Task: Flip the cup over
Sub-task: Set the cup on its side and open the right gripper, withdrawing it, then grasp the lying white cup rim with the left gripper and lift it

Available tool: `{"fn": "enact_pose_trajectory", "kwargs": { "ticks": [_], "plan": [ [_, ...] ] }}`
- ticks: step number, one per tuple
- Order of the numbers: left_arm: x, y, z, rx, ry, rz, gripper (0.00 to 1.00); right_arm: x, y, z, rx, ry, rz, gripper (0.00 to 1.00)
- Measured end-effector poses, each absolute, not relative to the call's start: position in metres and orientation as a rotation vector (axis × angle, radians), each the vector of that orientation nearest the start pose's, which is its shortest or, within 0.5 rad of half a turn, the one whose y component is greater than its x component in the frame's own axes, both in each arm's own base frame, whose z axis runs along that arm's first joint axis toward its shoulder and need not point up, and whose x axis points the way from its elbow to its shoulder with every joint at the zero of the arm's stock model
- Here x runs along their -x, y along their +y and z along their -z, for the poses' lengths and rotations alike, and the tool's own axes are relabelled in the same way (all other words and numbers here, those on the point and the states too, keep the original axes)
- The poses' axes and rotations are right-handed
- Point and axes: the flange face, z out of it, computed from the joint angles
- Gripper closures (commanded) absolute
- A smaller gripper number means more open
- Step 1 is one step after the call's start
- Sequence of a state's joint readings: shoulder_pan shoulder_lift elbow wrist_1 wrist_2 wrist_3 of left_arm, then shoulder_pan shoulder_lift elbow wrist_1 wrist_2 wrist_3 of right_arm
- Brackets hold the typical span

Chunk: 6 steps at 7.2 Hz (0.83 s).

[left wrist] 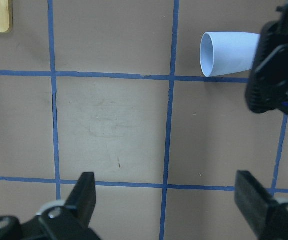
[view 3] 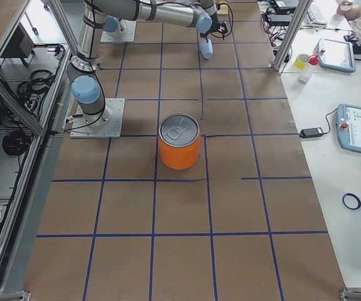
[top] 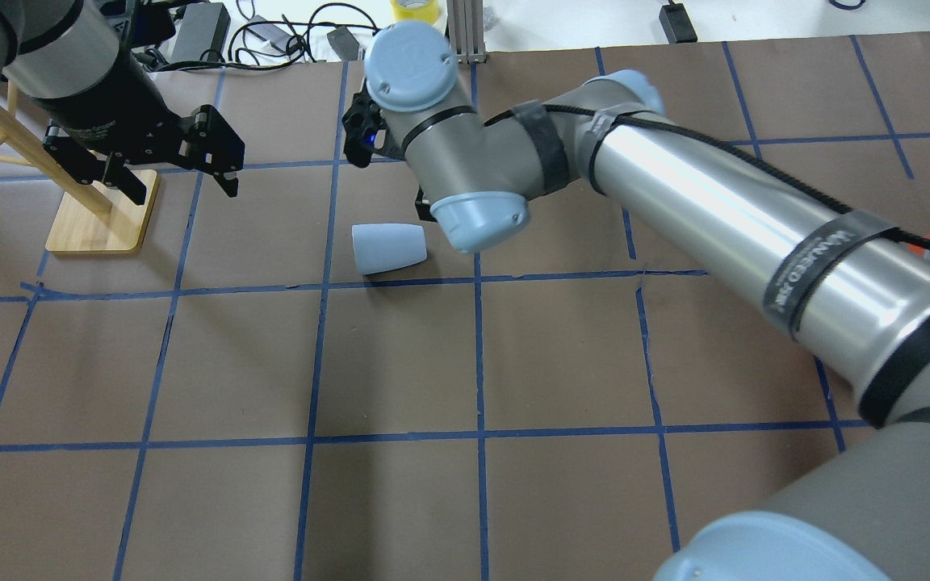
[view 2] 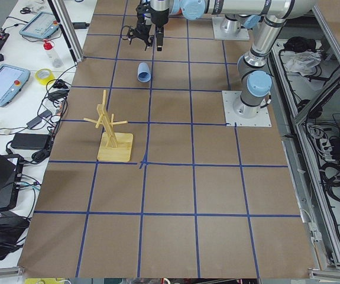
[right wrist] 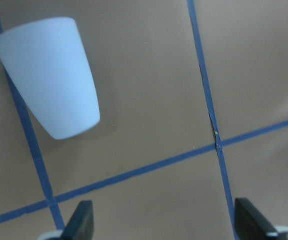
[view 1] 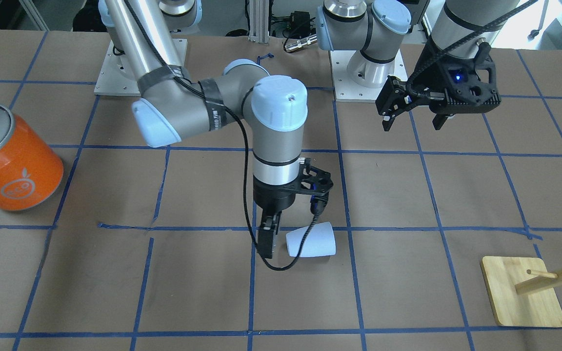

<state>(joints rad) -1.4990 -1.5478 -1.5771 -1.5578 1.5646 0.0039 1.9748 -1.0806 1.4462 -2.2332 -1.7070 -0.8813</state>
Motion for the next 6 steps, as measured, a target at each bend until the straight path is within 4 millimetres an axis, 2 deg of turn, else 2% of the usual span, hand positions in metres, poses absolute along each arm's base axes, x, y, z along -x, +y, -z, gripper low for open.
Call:
{"fn": "enact_pose_trajectory", "kwargs": {
  "ticks": [1,2,4,5,6],
  "plan": [
    [0.09,-0.503,-0.485,0.136,3.206,0.018,0.0,-0.337,-0.6,-0.349,1.68,2.847,0.385,0.0],
    [0.083,-0.52,-0.459,0.143,3.297,-0.024,0.0,-0.292,-0.611,-0.36,1.342,3.013,0.341,0.0],
    [0.077,-0.562,-0.371,0.121,3.409,-0.127,0.0,-0.193,-0.627,-0.369,0.745,3.203,0.175,0.0],
    [0.079,-0.582,-0.328,0.127,3.477,-0.155,0.0,-0.155,-0.622,-0.379,0.523,3.241,0.082,0.0],
    [0.084,-0.602,-0.29,0.141,3.574,-0.151,0.0,-0.133,-0.606,-0.399,0.37,3.26,-0.004,0.0]
  ]
}}
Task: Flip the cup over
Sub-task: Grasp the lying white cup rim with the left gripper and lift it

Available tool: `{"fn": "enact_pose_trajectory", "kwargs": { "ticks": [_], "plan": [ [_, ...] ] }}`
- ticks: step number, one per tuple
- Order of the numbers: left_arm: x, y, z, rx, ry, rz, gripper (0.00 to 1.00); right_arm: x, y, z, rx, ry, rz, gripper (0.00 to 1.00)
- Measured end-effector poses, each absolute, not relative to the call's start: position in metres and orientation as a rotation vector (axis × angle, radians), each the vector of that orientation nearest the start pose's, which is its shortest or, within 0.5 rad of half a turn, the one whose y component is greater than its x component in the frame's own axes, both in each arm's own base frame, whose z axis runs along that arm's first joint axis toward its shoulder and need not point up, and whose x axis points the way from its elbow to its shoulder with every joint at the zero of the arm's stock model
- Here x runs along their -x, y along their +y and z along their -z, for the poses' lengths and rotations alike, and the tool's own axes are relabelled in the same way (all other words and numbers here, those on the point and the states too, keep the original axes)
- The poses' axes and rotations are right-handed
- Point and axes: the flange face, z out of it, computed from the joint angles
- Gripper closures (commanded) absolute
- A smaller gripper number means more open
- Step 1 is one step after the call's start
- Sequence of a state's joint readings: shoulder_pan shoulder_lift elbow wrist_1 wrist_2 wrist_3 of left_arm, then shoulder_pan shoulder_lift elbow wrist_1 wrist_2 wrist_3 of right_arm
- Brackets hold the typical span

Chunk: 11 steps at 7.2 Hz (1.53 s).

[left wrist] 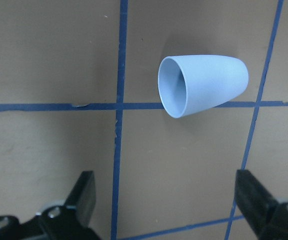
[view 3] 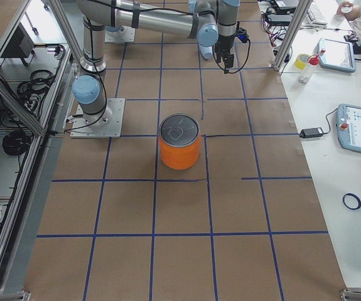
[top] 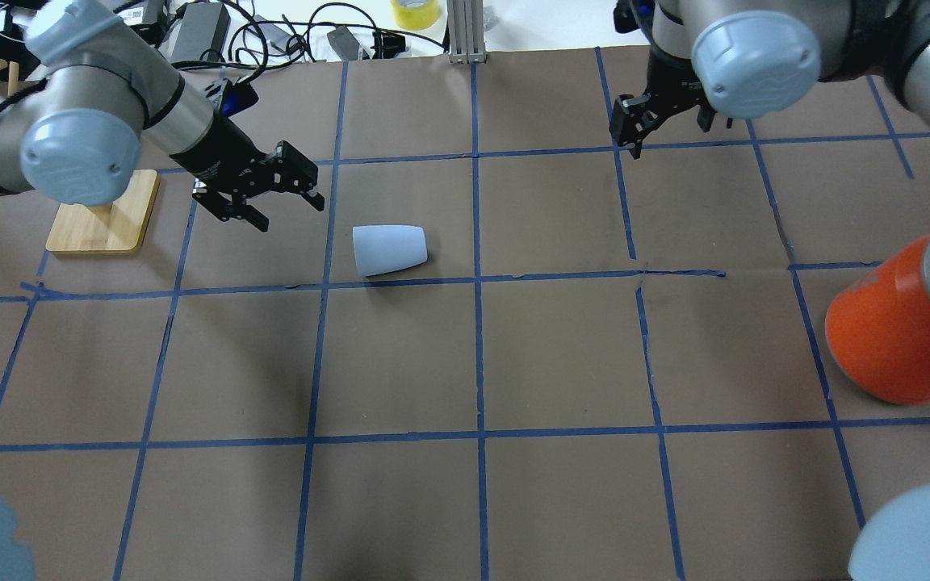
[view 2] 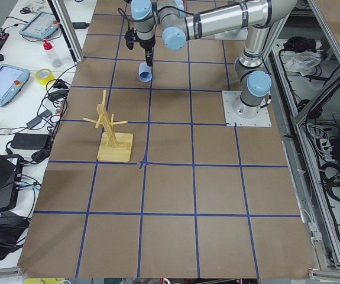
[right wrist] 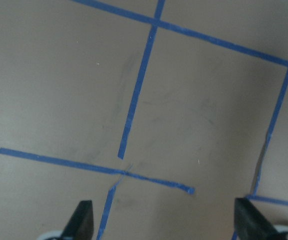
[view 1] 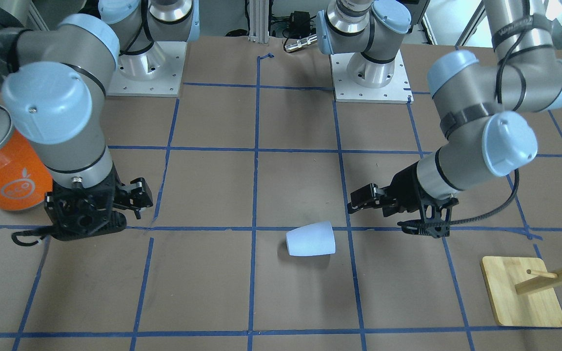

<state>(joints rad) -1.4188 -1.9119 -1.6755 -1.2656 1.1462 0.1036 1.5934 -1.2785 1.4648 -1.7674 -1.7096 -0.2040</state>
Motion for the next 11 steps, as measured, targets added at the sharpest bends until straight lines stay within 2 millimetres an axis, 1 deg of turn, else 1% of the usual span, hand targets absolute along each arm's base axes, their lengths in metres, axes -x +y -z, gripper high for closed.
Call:
{"fn": "enact_pose_trajectory", "kwargs": {
  "ticks": [1,2,3,4,5,6,7,8,9,10,11],
  "plan": [
    [0.091,-0.618,-0.259,0.15,3.681,-0.13,0.0,-0.124,-0.587,-0.419,0.263,3.267,-0.068,0.0],
    [0.096,-0.628,-0.231,0.157,3.761,-0.129,0.0,-0.123,-0.57,-0.433,0.152,3.27,-0.099,0.0],
    [0.1,-0.633,-0.209,0.17,3.794,-0.16,0.0,-0.126,-0.559,-0.437,0.059,3.258,-0.121,0.0],
    [0.103,-0.633,-0.195,0.186,3.806,-0.205,0.0,-0.13,-0.553,-0.44,0.021,3.231,-0.131,0.0],
    [0.11,-0.632,-0.188,0.193,3.812,-0.243,0.21,-0.132,-0.55,-0.442,0.006,3.214,-0.13,0.0],
    [0.12,-0.631,-0.185,0.185,3.822,-0.266,0.87,-0.134,-0.549,-0.444,0.004,3.204,-0.123,0.0],
    [0.131,-0.629,-0.186,0.166,3.834,-0.272,1.0,-0.134,-0.549,-0.444,0.006,3.201,-0.121,0.0],
    [0.14,-0.629,-0.193,0.147,3.866,-0.254,1.0,-0.134,-0.549,-0.443,0.008,3.199,-0.12,0.0],
    [0.149,-0.63,-0.206,0.147,3.912,-0.223,1.0,-0.134,-0.549,-0.443,0.008,3.198,-0.121,0.0],
    [0.153,-0.631,-0.219,0.205,3.933,-0.2,1.0,-0.134,-0.55,-0.442,0.008,3.198,-0.123,0.0],
    [0.156,-0.633,-0.232,0.298,3.933,-0.175,1.0,-0.134,-0.55,-0.442,0.008,3.198,-0.125,0.0]
  ]
}}
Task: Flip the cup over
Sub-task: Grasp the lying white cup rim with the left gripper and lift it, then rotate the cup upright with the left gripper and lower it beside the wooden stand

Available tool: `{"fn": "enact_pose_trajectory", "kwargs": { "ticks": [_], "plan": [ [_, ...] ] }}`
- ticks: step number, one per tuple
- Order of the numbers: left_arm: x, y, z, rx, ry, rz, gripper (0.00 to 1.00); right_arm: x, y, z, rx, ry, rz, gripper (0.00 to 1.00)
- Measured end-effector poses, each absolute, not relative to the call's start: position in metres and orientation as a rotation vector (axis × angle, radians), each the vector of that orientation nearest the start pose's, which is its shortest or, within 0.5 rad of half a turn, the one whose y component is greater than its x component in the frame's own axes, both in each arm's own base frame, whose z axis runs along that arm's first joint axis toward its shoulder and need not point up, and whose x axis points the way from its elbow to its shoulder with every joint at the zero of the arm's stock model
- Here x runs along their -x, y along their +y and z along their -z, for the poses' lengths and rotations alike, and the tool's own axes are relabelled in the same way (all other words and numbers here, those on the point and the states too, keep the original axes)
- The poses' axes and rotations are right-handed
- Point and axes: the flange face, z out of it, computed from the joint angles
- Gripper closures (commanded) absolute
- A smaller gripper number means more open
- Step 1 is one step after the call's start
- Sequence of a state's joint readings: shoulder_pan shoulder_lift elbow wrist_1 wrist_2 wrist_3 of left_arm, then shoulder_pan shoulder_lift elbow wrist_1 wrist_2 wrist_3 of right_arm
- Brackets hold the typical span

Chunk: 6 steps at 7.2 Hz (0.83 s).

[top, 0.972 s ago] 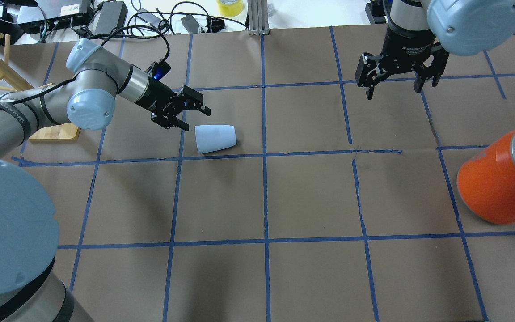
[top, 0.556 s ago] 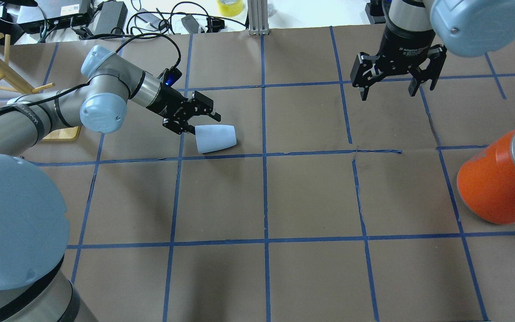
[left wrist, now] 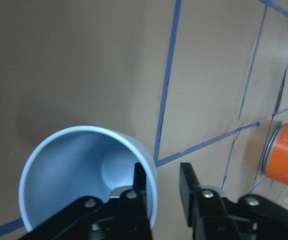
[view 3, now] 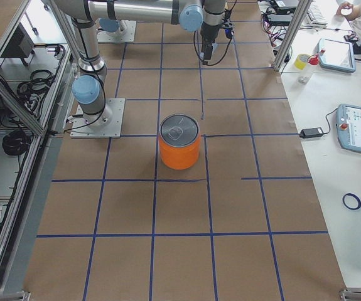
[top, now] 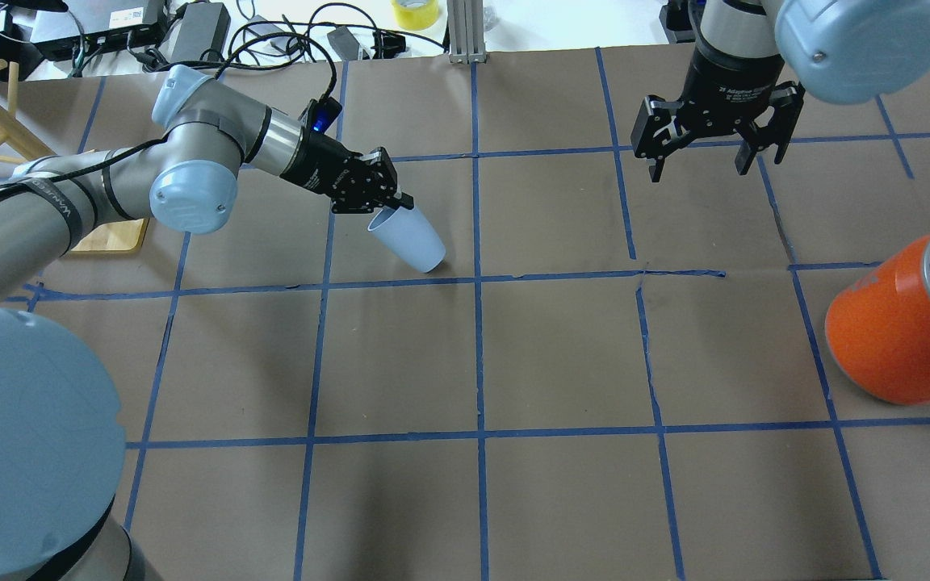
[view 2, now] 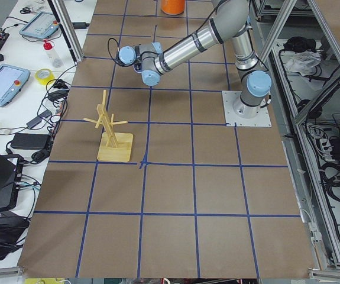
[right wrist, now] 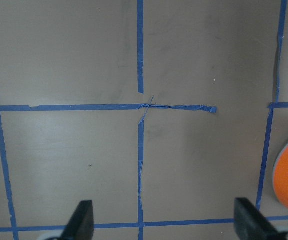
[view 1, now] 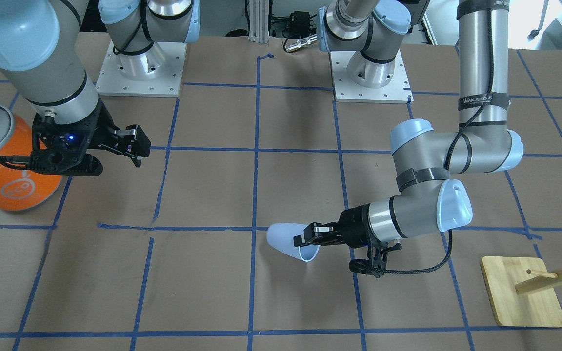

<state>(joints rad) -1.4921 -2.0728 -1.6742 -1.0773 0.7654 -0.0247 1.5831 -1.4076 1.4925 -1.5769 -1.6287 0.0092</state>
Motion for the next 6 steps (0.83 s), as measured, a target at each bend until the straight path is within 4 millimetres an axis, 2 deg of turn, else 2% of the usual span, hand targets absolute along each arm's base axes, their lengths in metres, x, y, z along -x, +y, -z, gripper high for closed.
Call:
{"fn": "enact_pose_trajectory", "kwargs": {
  "ticks": [2,3,4,5,6],
  "plan": [
    [0.16,-0.634,-0.258,-0.211,-2.348,0.056,1.0,-0.134,-0.55,-0.441,0.008,3.197,-0.127,0.0],
    [0.154,-0.642,-0.286,-0.213,-2.413,-0.012,1.0,-0.134,-0.55,-0.44,0.009,3.197,-0.129,0.0],
    [0.142,-0.657,-0.319,-0.214,-2.517,-0.102,1.0,-0.134,-0.55,-0.44,0.008,3.196,-0.13,0.0],
    [0.128,-0.672,-0.345,-0.19,-2.634,-0.188,1.0,-0.134,-0.55,-0.44,0.007,3.196,-0.13,0.0],
    [0.113,-0.682,-0.356,-0.101,-2.788,-0.267,1.0,-0.134,-0.55,-0.439,0.006,3.196,-0.131,0.0]
  ]
}}
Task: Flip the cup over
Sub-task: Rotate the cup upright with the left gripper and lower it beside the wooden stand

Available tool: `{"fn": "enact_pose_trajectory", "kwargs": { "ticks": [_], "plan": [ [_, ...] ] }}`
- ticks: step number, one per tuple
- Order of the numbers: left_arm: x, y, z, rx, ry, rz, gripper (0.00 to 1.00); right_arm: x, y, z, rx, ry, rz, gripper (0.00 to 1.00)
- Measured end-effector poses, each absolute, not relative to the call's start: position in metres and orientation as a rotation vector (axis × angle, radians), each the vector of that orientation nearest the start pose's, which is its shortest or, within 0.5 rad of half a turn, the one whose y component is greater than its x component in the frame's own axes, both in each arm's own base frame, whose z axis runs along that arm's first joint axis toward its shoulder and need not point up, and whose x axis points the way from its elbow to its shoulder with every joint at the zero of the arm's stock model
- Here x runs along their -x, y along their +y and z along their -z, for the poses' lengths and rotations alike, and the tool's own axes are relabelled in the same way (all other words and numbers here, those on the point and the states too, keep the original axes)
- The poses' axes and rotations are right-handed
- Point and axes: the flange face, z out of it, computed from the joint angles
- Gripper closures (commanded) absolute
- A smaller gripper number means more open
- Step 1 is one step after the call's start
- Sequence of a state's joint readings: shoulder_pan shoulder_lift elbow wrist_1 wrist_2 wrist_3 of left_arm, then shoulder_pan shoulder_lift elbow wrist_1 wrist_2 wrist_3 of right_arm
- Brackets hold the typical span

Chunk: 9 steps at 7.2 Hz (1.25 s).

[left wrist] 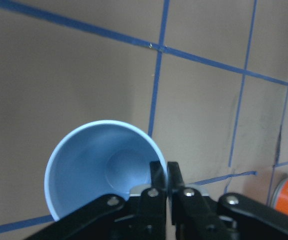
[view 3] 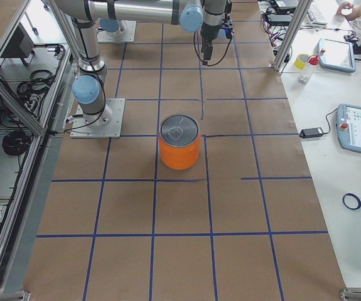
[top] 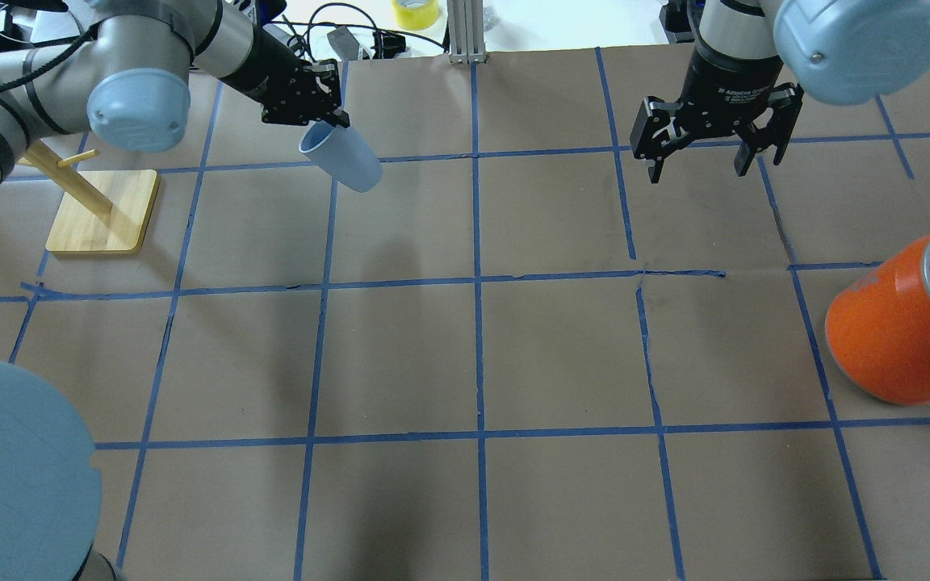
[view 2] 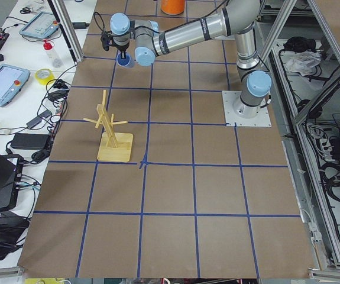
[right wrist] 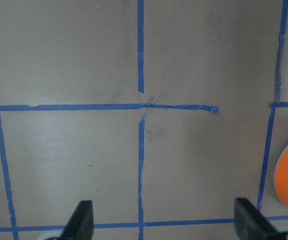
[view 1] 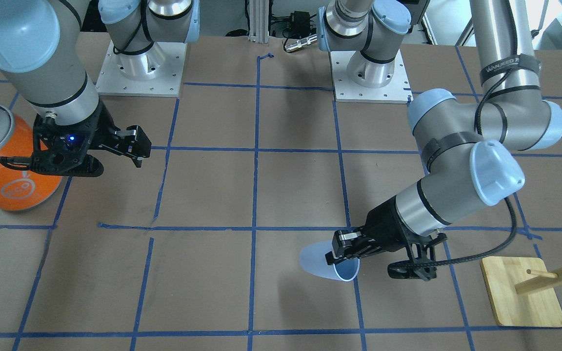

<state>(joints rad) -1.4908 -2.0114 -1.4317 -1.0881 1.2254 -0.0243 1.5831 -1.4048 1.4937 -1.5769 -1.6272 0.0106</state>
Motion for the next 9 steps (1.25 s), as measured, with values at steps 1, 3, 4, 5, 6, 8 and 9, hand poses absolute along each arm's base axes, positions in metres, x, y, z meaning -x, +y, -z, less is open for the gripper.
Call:
{"fn": "enact_pose_trajectory", "kwargs": {
  "ticks": [1,3,4,5,6,8,9],
  "plan": [
    [0.096,-0.686,-0.358,-0.069,3.261,0.346,1.0,-0.134,-0.551,-0.439,0.006,3.196,-0.134,0.0],
    [0.079,-0.685,-0.338,-0.29,3.01,0.382,1.0,-0.134,-0.551,-0.438,0.006,3.197,-0.136,0.0],
    [0.077,-0.676,-0.316,-0.309,2.968,0.429,1.0,-0.134,-0.551,-0.438,0.006,3.197,-0.136,0.0],
    [0.076,-0.668,-0.302,-0.311,2.956,0.449,1.0,-0.134,-0.551,-0.437,0.006,3.197,-0.139,0.0],
    [0.075,-0.663,-0.295,-0.31,2.956,0.448,1.0,-0.134,-0.552,-0.436,0.004,3.196,-0.142,0.0],
    [0.074,-0.66,-0.288,-0.309,2.959,0.433,0.01,-0.134,-0.552,-0.435,0.002,3.194,-0.142,0.0],
    [0.073,-0.659,-0.288,-0.306,2.96,0.43,0.0,-0.134,-0.551,-0.435,0.001,3.192,-0.143,0.0]
  ]
}}
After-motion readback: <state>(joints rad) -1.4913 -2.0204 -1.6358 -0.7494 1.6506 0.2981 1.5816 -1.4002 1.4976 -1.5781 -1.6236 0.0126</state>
